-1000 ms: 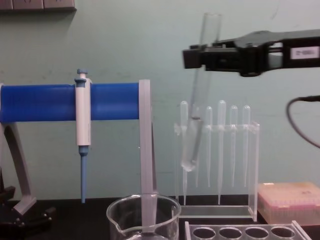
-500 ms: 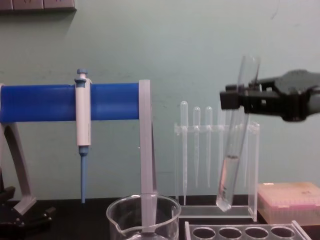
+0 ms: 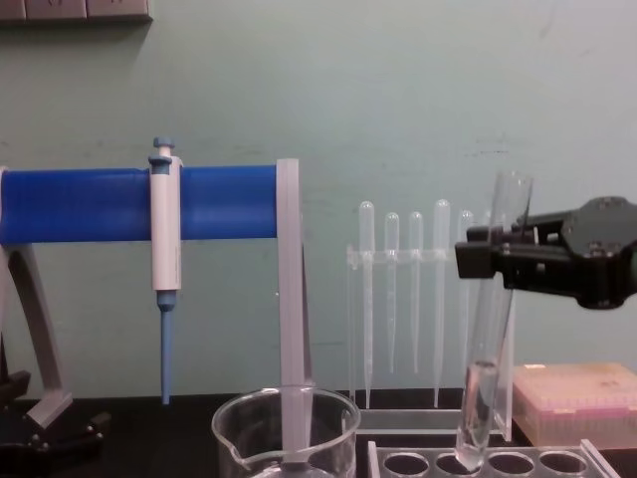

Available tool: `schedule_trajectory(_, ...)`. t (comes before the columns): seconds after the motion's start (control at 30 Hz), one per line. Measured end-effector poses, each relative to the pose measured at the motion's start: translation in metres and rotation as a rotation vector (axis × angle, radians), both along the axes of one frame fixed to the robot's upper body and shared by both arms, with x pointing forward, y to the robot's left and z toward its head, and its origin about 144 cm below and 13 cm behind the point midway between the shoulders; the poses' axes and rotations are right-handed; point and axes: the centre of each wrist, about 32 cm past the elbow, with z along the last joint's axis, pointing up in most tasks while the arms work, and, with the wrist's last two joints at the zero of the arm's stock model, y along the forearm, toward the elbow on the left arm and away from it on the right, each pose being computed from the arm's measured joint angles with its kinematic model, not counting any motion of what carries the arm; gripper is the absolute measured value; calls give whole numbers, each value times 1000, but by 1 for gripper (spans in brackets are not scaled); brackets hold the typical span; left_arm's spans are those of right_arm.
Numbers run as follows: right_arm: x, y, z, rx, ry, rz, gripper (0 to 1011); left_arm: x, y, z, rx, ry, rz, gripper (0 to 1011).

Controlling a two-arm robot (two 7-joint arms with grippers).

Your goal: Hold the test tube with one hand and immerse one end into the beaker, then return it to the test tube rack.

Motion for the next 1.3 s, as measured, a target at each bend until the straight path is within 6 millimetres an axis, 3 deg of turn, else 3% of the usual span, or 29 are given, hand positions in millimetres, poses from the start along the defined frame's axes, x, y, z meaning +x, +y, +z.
schedule_trajectory(1.3,8,7,-45,-21,54,-31,224,0,0,0,0,0,0,1000)
